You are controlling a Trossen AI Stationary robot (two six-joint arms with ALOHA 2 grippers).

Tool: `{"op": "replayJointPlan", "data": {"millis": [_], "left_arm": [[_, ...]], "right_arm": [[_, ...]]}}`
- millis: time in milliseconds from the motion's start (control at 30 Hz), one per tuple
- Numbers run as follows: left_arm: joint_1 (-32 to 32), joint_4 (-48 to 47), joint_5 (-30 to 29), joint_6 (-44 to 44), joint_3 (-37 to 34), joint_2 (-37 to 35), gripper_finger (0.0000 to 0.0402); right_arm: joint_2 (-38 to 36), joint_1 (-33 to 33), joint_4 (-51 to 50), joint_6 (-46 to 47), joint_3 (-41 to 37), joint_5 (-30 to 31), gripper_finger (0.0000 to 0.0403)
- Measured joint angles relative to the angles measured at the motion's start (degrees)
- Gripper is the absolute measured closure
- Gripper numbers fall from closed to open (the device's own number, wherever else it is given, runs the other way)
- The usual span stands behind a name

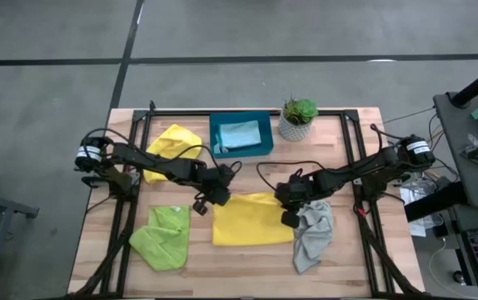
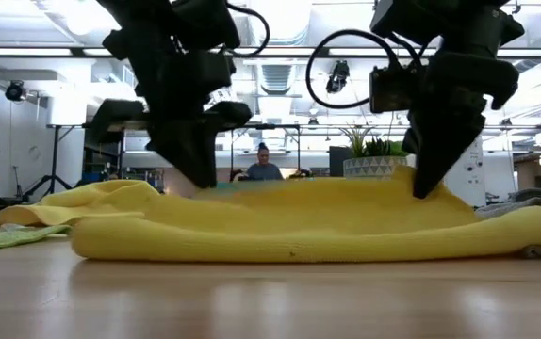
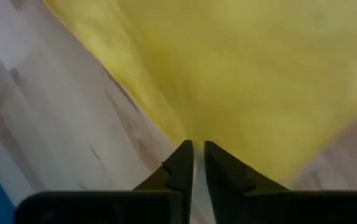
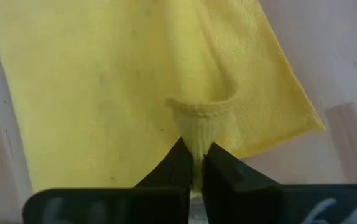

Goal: Fold microfiber towels
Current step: Fold the right yellow microfiber cloth

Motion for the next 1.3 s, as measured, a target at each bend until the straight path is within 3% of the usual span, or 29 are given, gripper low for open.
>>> {"op": "replayJointPlan", "data": {"millis": [200, 333, 500, 633, 1300], "left_arm": [[0.02, 0.46, -3.95, -3.09, -0.47, 0.02, 0.0299], [-0.02, -1.72, -5.01, -5.93, -0.47, -1.40, 0.0276], [-0.06, -7.01, -4.91, -15.92, -1.45, -4.17, 0.0280], [-0.26, -4.55, -2.37, -20.70, -5.03, -4.90, 0.0296], [-2.91, 9.92, -4.72, -25.61, -11.22, -4.39, 0.0313]], "right_arm": [[0.02, -0.61, -1.84, 2.62, 0.01, 0.50, 0.0343], [0.02, -1.16, -1.76, 2.79, 0.01, 0.89, 0.0307], [-0.04, -1.76, -1.55, 1.41, 0.08, 0.94, 0.0278], [-0.07, -1.88, -1.48, 0.44, 0.10, 1.75, 0.0268], [-0.09, -2.04, -1.17, -0.18, 0.17, 1.98, 0.0265]]}}
